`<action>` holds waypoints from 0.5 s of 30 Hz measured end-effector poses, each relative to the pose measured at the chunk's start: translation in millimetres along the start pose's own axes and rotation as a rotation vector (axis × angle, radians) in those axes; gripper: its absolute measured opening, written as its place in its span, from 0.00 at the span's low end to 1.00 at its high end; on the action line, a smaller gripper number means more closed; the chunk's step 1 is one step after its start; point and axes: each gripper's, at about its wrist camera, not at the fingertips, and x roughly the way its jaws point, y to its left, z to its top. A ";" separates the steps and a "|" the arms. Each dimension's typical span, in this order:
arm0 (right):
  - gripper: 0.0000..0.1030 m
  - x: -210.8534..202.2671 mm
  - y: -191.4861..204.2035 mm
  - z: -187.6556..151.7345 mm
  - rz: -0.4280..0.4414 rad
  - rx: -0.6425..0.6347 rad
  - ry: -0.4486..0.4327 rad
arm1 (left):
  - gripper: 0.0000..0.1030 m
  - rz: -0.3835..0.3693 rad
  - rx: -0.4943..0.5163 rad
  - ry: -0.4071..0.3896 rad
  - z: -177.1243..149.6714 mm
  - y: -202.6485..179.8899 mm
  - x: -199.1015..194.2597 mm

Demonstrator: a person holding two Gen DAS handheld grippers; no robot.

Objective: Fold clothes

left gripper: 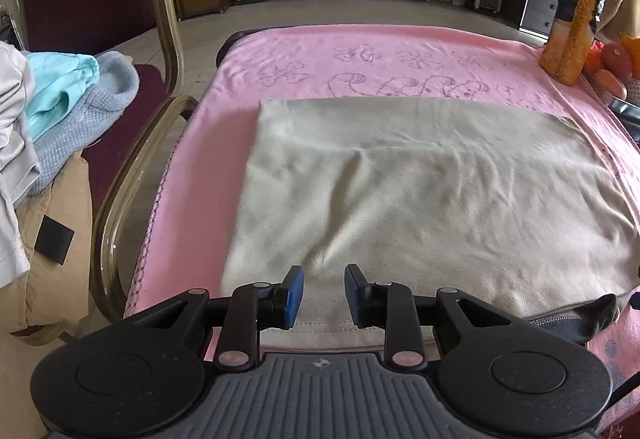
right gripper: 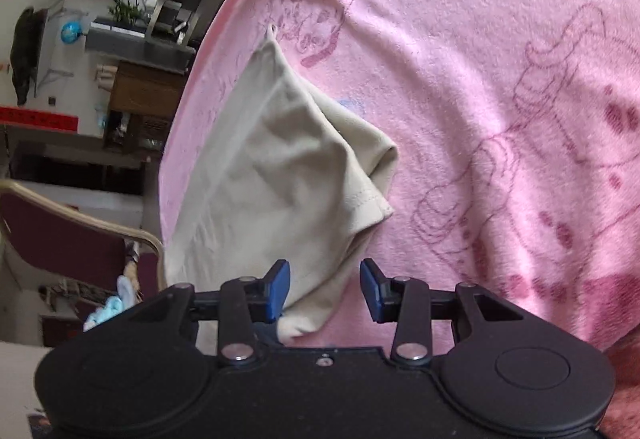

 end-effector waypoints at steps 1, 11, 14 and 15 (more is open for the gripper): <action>0.38 1.6 -1.1 -0.1 0.011 0.021 0.000 | 0.26 -0.001 -0.002 0.001 0.2 0.4 0.5; 0.37 30.3 -18.4 -7.0 0.155 0.209 0.024 | 0.27 0.002 -0.012 0.005 0.6 2.5 2.5; 0.37 35.3 -21.1 -7.0 0.176 0.222 -0.011 | 0.27 0.001 -0.019 0.010 0.5 3.6 3.5; 0.37 35.9 -22.0 -7.1 0.175 0.223 -0.035 | 0.26 0.001 -0.020 0.011 0.4 4.1 3.5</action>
